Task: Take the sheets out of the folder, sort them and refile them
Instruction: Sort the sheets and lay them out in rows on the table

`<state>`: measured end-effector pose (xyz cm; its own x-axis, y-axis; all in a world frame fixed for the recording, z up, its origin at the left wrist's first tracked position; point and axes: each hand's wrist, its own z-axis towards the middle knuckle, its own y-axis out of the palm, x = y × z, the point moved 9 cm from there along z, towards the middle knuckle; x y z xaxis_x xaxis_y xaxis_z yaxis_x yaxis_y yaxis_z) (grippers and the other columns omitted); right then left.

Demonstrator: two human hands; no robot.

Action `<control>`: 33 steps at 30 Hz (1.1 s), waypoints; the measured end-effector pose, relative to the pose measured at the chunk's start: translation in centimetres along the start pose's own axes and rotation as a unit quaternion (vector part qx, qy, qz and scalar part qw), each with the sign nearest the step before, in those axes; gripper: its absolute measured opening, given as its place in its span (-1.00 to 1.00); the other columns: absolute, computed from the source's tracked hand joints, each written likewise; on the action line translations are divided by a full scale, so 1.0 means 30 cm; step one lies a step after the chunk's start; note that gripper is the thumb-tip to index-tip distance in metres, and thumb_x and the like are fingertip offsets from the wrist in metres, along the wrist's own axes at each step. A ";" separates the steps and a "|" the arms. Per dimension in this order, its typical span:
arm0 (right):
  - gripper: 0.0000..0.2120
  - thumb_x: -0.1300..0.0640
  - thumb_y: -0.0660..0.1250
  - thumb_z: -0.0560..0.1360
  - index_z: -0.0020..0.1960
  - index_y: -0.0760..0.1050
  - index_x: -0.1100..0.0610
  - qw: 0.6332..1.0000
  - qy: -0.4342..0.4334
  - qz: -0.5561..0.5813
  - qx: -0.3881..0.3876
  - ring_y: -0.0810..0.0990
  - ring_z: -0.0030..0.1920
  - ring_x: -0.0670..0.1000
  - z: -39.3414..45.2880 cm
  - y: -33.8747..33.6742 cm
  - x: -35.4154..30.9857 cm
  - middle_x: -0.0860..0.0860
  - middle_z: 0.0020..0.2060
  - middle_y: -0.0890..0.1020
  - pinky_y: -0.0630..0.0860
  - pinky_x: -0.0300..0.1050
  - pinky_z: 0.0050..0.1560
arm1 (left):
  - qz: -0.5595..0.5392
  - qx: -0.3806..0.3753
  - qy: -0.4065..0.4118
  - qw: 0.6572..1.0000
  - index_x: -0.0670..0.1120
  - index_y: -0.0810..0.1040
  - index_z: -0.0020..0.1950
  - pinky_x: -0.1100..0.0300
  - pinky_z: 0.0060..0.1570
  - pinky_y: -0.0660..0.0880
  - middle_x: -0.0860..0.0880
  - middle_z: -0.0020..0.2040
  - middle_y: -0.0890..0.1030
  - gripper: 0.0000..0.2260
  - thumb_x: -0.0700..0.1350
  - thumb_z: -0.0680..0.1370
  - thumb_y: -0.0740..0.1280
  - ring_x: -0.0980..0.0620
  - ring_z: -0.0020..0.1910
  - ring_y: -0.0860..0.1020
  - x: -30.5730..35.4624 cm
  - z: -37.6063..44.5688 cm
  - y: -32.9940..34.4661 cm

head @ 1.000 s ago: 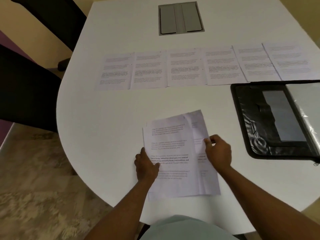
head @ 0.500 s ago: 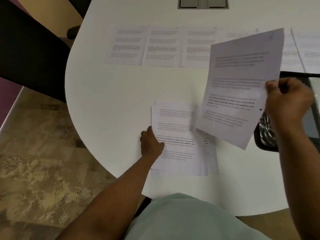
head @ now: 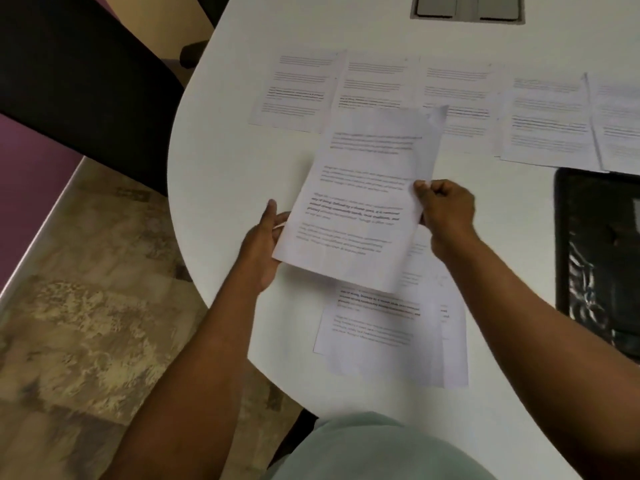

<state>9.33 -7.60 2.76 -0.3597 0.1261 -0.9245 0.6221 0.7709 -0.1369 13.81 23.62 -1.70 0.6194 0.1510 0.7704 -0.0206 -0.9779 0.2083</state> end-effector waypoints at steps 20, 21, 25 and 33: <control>-0.62 0.12 0.47 0.46 0.22 0.47 0.17 0.973 0.079 -0.156 -0.150 0.67 -0.20 0.04 0.234 0.763 0.215 0.02 -0.20 0.63 0.64 -0.05 -0.01 | 0.406 0.266 0.054 0.873 -0.15 0.50 0.30 0.07 0.10 0.53 -0.16 0.21 0.58 -0.64 -0.15 0.52 0.41 -0.12 0.12 0.57 0.226 0.387 -0.567; -0.51 0.11 0.46 0.46 0.32 0.40 0.16 0.965 0.022 -0.210 -0.157 0.65 -0.06 0.08 0.232 0.779 0.189 0.03 -0.12 0.62 0.59 -0.04 0.07 | 0.436 0.274 0.061 0.855 -0.16 0.47 0.33 0.05 0.13 0.51 -0.17 0.22 0.57 -0.60 -0.12 0.52 0.41 -0.14 0.15 0.55 0.240 0.386 -0.569; -0.42 -0.01 0.37 0.52 0.47 0.28 0.10 0.842 -0.247 -0.413 -0.244 0.39 0.32 0.15 0.136 0.902 0.133 0.15 0.38 0.38 0.42 0.03 0.25 | 0.614 0.280 0.180 0.715 -0.10 0.43 0.39 -0.07 0.27 0.37 -0.15 0.34 0.46 -0.50 0.07 0.51 0.39 -0.18 0.31 0.40 0.287 0.364 -0.479; -0.32 -0.24 0.16 0.57 0.57 0.06 0.03 0.681 -0.299 -0.571 -0.347 -0.06 0.57 0.09 0.077 0.990 0.252 0.04 0.59 -0.03 -0.01 0.04 0.53 | 0.635 0.168 0.166 0.735 -0.09 0.34 0.47 -0.14 0.40 0.27 -0.14 0.52 0.24 -0.42 0.13 0.53 0.34 -0.16 0.49 0.21 0.155 0.466 -0.431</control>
<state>26.71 14.81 -9.10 0.1439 -0.9199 -0.3647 -0.3796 0.2890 -0.8788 27.93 34.93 -9.25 0.0412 -0.9427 0.3311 -0.1877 -0.3328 -0.9241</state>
